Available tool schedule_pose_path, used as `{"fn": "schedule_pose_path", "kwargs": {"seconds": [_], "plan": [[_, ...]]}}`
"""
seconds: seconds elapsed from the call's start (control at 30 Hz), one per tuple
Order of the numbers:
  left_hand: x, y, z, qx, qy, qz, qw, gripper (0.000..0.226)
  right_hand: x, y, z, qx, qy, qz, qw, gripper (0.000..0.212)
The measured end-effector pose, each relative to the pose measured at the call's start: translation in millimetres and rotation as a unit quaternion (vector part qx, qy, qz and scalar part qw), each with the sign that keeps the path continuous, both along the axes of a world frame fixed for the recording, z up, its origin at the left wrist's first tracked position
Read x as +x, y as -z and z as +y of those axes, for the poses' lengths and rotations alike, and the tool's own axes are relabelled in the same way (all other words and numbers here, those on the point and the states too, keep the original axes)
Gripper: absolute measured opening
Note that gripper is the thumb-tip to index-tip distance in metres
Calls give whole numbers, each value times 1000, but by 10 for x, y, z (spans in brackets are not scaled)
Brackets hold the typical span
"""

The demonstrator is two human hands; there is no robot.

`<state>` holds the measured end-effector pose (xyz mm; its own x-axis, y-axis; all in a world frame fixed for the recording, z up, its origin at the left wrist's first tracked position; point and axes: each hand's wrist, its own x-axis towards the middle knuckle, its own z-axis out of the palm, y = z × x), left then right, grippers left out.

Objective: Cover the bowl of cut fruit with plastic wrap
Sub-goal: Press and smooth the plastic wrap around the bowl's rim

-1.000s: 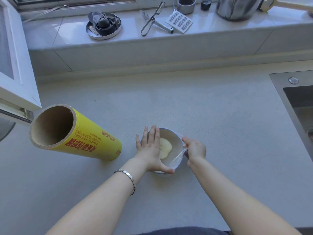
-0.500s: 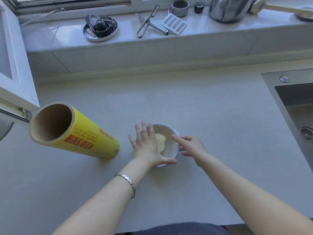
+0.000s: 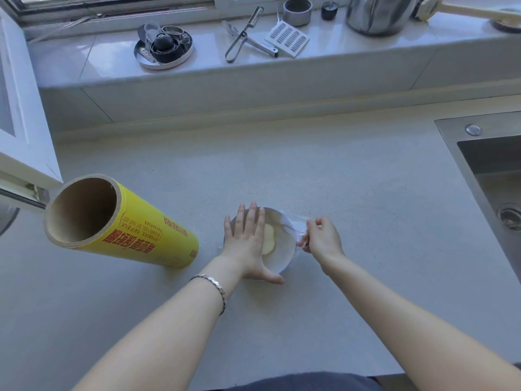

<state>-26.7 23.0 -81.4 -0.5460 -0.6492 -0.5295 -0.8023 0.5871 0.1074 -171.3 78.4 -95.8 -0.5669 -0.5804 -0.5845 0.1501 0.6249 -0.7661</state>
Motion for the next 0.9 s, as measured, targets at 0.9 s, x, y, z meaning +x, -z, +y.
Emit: {"fn": "schedule_pose_path", "kwargs": {"seconds": [0.9], "plan": [[-75, -81, -29, 38, -64, -11, 997, 149, 78, 131, 269, -44, -19, -165, 985, 6]]}}
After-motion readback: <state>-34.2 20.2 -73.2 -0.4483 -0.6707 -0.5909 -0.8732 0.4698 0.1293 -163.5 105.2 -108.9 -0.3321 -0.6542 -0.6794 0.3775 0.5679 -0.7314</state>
